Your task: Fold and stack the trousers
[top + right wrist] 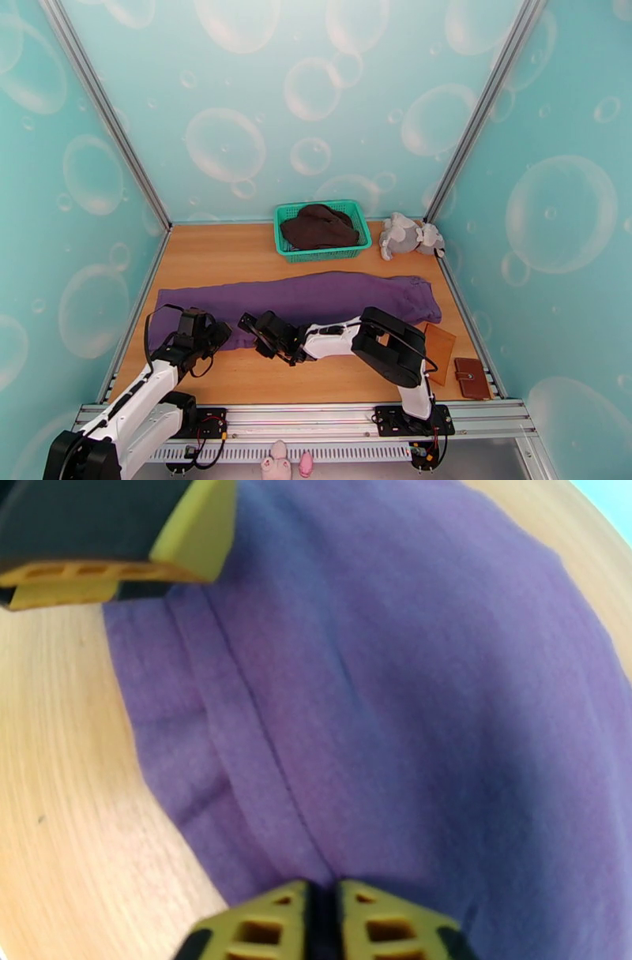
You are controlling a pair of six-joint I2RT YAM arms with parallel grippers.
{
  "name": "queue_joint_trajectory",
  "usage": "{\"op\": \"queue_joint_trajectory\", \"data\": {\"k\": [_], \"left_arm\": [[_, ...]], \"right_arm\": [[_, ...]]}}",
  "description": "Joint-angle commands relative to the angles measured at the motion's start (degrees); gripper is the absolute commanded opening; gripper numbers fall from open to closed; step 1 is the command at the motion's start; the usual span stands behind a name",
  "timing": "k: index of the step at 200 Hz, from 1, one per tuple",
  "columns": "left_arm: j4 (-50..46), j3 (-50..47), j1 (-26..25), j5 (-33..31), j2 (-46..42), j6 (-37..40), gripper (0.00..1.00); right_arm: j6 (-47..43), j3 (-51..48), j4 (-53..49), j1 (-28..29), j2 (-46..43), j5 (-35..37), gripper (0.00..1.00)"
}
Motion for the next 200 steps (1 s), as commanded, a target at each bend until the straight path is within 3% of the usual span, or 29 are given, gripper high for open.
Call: {"op": "queue_joint_trajectory", "data": {"k": [1, 95, 200], "left_arm": [[2.7, -0.8, 0.4, -0.1, 1.1, -0.5, 0.38], [4.9, -0.2, 0.3, -1.1, 4.1, -0.4, 0.38], [5.3, -1.6, -1.9, 3.1, -2.2, -5.0, 0.42]], "right_arm": [[-0.5, 2.0, -1.6, 0.4, 1.0, -0.7, 0.02], [-1.4, 2.8, -2.9, 0.7, -4.0, 0.4, 0.0], [-1.1, 6.1, -5.1, 1.7, -5.3, 4.5, 0.0]]}}
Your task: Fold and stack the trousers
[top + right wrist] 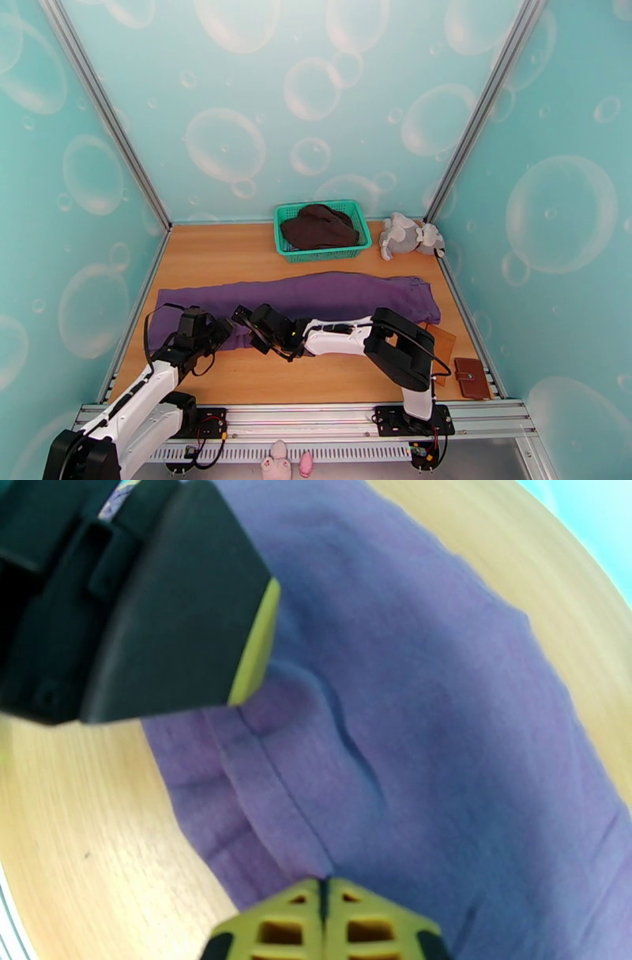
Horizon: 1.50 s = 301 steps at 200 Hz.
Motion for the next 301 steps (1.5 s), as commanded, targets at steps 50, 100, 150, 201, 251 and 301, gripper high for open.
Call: {"op": "queue_joint_trajectory", "data": {"k": [50, 100, 150, 201, 251, 301], "left_arm": [[5.6, -3.0, -2.1, 7.0, -0.2, -5.7, 0.45], [8.3, -4.2, -2.4, 7.0, -1.1, -9.7, 0.51], [5.7, -5.8, -3.2, -1.7, -8.7, -14.3, 0.53], [7.7, -7.0, -2.5, -4.9, -5.5, -14.8, 0.45], [4.6, -6.2, -2.5, -8.0, -7.9, -14.9, 0.16], [-12.5, -0.4, -2.6, -16.7, -15.6, -11.1, 0.0]], "right_arm": [[2.0, 3.0, -1.7, 0.9, -3.7, 6.6, 0.0], [3.2, 1.9, -1.4, 1.1, -6.0, 6.5, 0.0], [3.5, 2.6, -2.1, 1.1, -5.5, 5.3, 0.0], [3.9, 2.2, -2.1, 1.4, -6.6, 5.8, 0.0], [4.5, 0.7, -1.8, 1.5, -7.2, 5.1, 0.0], [5.3, -2.5, -1.2, 2.5, -8.2, 3.5, 0.0]]}}
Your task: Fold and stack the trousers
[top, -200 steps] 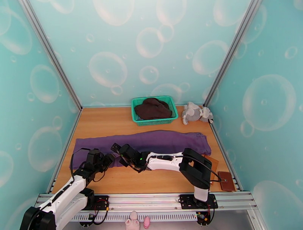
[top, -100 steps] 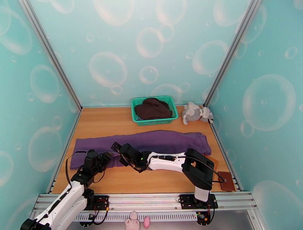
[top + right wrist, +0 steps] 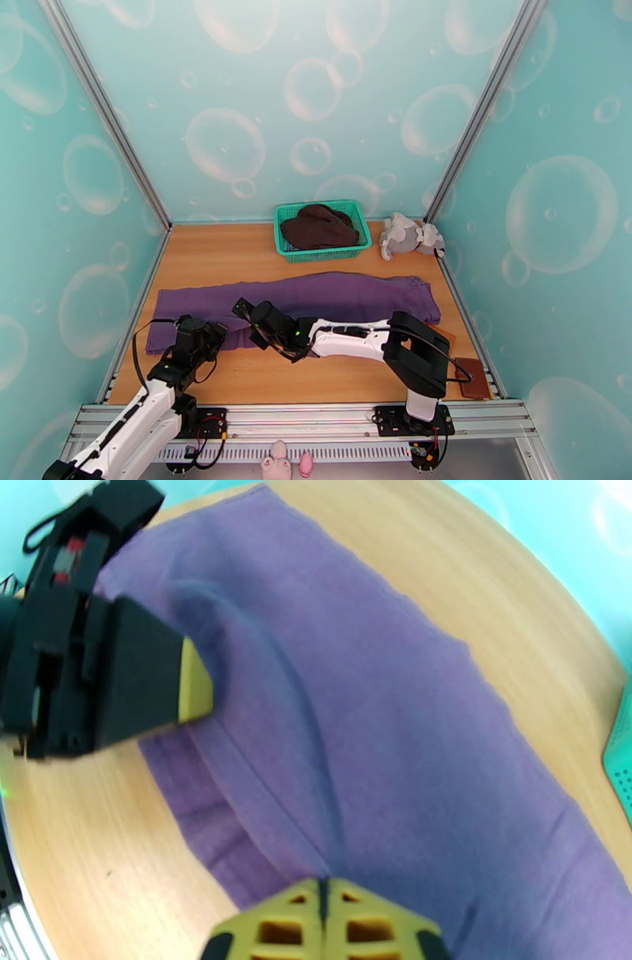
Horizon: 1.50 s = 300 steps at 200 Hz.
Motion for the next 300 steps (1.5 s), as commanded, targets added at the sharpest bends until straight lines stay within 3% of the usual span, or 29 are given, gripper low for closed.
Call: {"op": "queue_joint_trajectory", "data": {"k": [1, 20, 82, 97, 108, 137, 174, 193, 208, 229, 257, 300], "left_arm": [[-12.3, 4.4, 0.2, -7.4, -3.3, 2.5, 0.0], [-16.7, 4.6, 0.2, -8.9, -6.2, 1.1, 0.0], [-16.3, 1.1, 0.2, -7.8, -9.9, -0.3, 0.0], [-18.3, 1.6, 0.1, -8.0, -12.4, -0.1, 0.0], [-19.6, 1.8, 0.1, -7.8, -14.4, 0.3, 0.12], [-19.9, 2.4, 0.1, -7.7, -19.0, 0.3, 0.21], [-16.8, 5.6, 0.1, -9.6, -16.9, 4.9, 0.23], [-9.6, 6.4, 0.3, -10.7, -11.8, 9.7, 0.27], [-3.1, 7.9, 1.0, -10.6, -2.2, 13.2, 0.39], [5.8, 12.1, 5.8, 0.4, 15.9, 20.3, 0.4], [8.7, 15.8, 8.1, 3.6, 32.0, 23.2, 0.41], [8.7, 14.3, 14.2, -1.4, 38.4, 21.1, 0.45]], "right_arm": [[2.7, -2.0, 0.9, 1.1, -2.6, -0.7, 0.0], [3.8, -3.7, 1.5, 1.6, -2.8, -1.2, 0.0], [8.0, -7.7, 4.4, 1.7, -2.1, -0.8, 0.0], [9.3, -9.0, 5.2, 1.8, -2.5, -1.7, 0.05], [10.2, -10.5, 6.0, 1.8, -3.0, -2.7, 0.11], [11.6, -17.0, 11.3, 1.7, -9.2, -3.0, 0.28], [10.3, -23.2, 16.1, -2.4, -20.1, -3.3, 0.36], [13.5, -23.2, 17.8, -10.2, -19.4, -12.3, 0.38], [16.6, -20.4, 18.4, -17.1, -13.9, -23.6, 0.37], [20.1, -16.7, 20.2, -23.1, -4.8, -32.6, 0.35], [26.4, -16.3, 21.8, -26.0, 2.4, -36.2, 0.33], [31.5, -18.5, 16.6, -30.4, 4.3, -31.1, 0.33]]}}
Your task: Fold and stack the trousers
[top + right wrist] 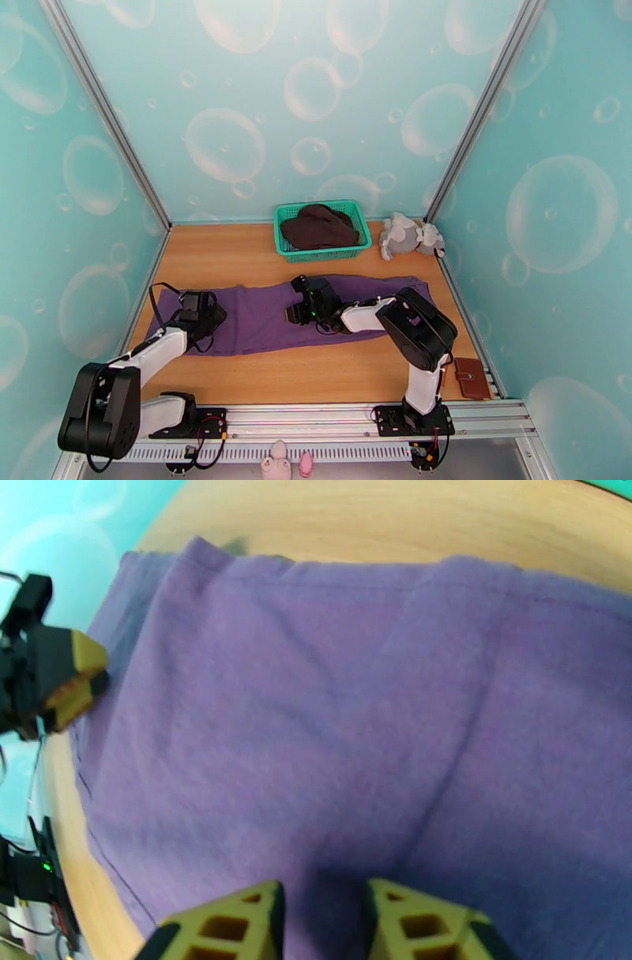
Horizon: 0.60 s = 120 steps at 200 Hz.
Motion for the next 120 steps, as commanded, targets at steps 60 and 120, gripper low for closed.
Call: {"op": "queue_joint_trajectory", "data": {"k": [60, 120], "left_arm": [[1.8, 0.2, 11.8, -0.2, -3.1, 6.3, 0.46], [-8.7, 13.4, 23.4, 0.0, -5.4, 20.1, 0.53]], "right_arm": [[5.1, -5.2, -0.3, -6.5, -2.7, -1.4, 0.33], [-7.5, -8.9, 5.5, 1.8, -17.4, 4.9, 0.4]]}}
